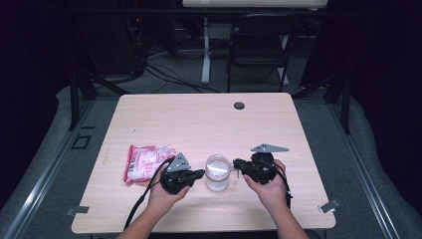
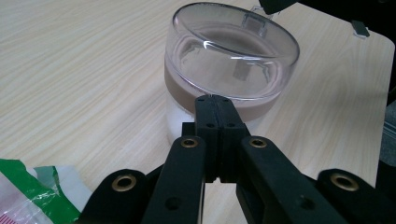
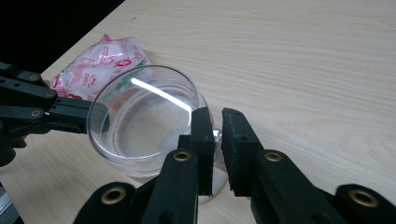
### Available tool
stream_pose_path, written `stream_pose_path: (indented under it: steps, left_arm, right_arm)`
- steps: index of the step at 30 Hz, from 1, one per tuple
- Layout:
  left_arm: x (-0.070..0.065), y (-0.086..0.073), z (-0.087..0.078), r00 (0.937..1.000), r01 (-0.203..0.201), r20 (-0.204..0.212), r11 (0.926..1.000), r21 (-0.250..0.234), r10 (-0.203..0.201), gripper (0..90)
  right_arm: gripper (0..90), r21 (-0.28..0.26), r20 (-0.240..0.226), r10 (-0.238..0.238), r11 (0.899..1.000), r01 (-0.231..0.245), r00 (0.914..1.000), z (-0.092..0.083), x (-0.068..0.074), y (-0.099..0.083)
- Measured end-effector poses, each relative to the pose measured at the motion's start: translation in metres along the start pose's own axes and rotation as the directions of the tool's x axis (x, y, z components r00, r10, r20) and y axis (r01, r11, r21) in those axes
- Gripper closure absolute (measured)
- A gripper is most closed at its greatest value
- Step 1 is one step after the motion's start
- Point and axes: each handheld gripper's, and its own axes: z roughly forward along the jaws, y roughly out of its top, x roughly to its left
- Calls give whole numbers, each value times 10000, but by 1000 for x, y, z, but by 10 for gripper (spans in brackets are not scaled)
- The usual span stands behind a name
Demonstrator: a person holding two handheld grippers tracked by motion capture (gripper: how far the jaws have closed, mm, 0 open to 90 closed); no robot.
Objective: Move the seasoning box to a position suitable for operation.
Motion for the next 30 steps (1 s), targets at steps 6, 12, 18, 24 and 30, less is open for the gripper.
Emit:
stream_pose_path:
  steps: [6, 12, 18, 24, 30]
  left_arm:
    - [-2, 3, -3, 10000, -58, 57, 9999, -132, 58, 900]
    - [-2, 8, -4, 9999, -97, 127, 9996, -276, 101, 900]
    - [-3, 15, -5, 9995, -200, 221, 9985, -514, 212, 900]
    - [-2, 22, -6, 9994, -257, 232, 9973, -689, 273, 892]
    - [-5, 29, -2, 9991, -276, 302, 9957, -887, 303, 860]
  right_arm:
    - [828, -41, 22, -27, 10000, 27, 10000, 0, 0, -1]
    - [749, -125, -196, -658, 9978, 655, 9976, -5, 5, -2]
    - [682, -343, -455, -1277, 9914, 1262, 9908, -14, 14, -4]
    - [580, -341, -474, -2250, 9741, 2236, 9732, -21, 25, -8]
    - [514, -145, -142, -3070, 9517, 3068, 9516, -21, 33, -16]
